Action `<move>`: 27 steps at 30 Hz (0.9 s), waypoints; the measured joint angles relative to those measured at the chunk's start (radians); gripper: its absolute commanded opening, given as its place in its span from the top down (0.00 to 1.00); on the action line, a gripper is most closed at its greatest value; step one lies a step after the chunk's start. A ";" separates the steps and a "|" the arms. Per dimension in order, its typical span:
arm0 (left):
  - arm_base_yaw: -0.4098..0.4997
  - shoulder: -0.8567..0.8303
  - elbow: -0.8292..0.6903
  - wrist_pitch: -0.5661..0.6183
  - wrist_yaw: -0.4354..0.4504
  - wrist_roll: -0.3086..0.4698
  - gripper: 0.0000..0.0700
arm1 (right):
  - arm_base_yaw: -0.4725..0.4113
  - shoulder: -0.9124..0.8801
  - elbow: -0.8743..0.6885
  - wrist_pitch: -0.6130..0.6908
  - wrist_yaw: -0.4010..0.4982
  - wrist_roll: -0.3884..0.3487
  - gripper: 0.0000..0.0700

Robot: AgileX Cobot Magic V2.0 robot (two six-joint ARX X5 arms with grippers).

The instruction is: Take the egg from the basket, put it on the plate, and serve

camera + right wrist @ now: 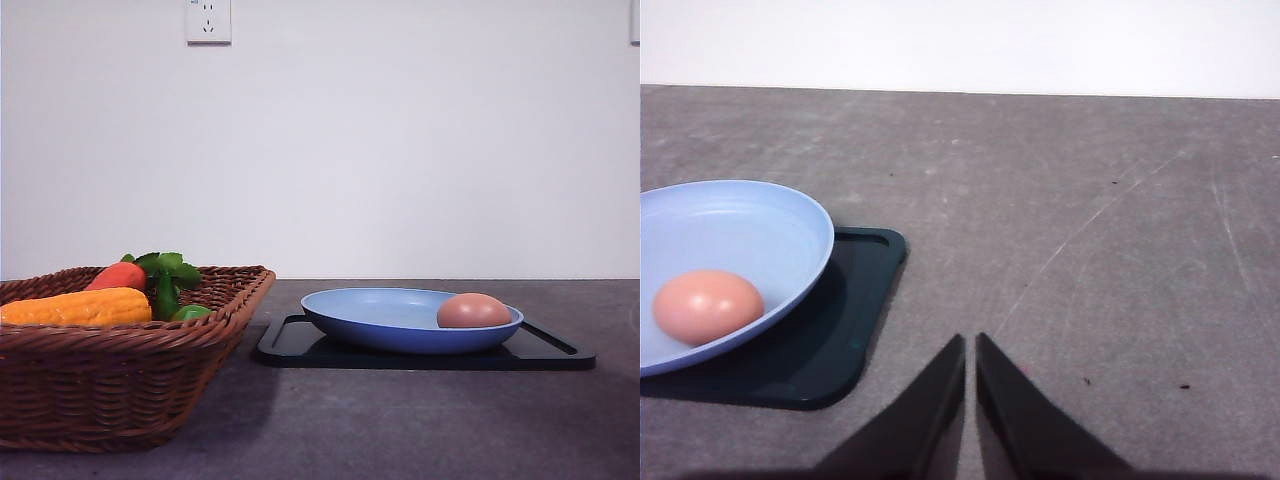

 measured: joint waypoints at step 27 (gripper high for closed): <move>0.000 0.000 0.000 0.000 0.000 0.000 1.00 | 0.000 0.000 0.000 0.272 0.000 0.000 1.00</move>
